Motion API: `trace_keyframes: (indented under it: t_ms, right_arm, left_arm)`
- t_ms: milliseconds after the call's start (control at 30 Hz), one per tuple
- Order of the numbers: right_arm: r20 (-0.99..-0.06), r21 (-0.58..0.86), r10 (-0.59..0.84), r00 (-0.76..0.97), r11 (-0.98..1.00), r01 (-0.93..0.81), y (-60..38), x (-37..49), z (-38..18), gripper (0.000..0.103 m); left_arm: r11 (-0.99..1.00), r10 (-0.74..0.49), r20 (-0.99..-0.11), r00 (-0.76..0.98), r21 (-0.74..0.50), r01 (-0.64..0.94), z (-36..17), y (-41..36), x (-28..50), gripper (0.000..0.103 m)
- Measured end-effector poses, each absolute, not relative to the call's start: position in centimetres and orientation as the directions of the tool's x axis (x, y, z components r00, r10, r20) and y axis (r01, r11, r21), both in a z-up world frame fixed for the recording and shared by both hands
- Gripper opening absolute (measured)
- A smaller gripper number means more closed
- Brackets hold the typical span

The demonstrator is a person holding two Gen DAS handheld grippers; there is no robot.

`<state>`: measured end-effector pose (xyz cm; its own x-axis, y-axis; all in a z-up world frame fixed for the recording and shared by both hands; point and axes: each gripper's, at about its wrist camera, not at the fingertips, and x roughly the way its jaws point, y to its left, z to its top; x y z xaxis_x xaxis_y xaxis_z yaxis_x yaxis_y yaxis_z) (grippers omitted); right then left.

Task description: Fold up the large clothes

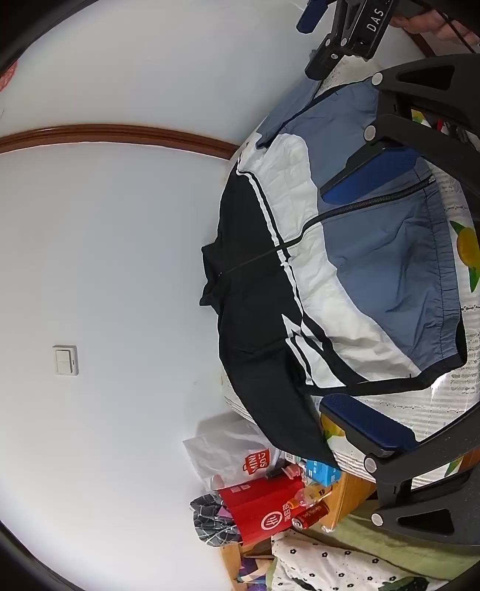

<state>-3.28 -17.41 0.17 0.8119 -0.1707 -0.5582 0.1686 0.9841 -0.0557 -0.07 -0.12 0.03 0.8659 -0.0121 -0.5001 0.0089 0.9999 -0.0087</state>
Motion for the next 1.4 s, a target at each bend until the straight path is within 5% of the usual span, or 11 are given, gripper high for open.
trace_keyframes:
  t_ms: [1400]
  right_arm:
    - [-0.537, -0.016, -0.155, 0.829, 0.985, 0.174, -18.4, -4.6, 0.3, 0.103]
  left_arm:
    - [1.000, 0.021, -0.467, 0.884, 0.030, -0.007, -0.1, -1.9, -2.2, 0.103]
